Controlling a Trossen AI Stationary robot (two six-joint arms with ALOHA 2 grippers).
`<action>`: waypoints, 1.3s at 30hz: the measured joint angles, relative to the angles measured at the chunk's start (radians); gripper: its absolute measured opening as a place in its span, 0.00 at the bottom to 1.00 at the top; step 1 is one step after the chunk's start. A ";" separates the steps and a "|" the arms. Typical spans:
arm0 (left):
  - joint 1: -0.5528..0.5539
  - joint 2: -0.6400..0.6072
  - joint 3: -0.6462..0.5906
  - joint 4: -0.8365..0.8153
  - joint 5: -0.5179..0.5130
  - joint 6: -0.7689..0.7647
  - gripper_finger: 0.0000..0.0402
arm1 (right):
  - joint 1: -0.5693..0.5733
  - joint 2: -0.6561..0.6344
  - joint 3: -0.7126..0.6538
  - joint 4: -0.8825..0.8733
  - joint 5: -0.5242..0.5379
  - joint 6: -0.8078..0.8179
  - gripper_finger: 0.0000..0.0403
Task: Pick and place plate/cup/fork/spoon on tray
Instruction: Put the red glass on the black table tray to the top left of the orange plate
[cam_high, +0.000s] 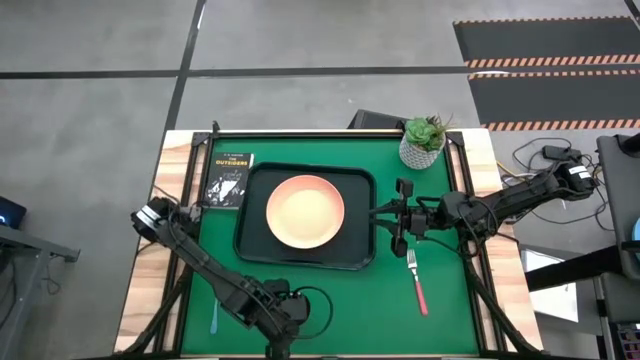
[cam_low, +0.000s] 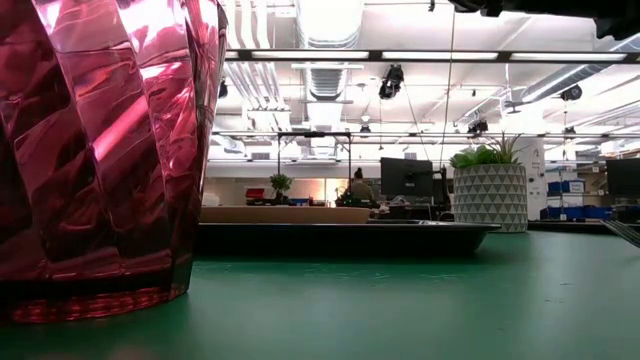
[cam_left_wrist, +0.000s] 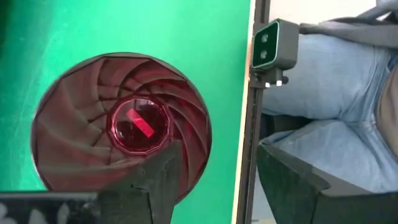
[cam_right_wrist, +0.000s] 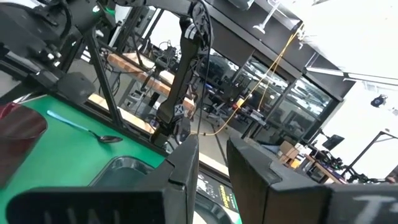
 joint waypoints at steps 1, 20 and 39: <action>0.000 0.000 -0.002 -0.001 -0.001 0.006 0.47 | 0.000 0.000 0.000 0.000 0.000 0.000 0.18; 0.000 0.012 -0.062 0.010 0.000 0.130 0.09 | 0.000 0.000 0.000 -0.006 0.001 0.000 0.18; 0.089 -0.239 -0.060 -0.195 -0.120 0.292 0.00 | 0.000 0.000 0.001 -0.039 0.004 0.078 0.18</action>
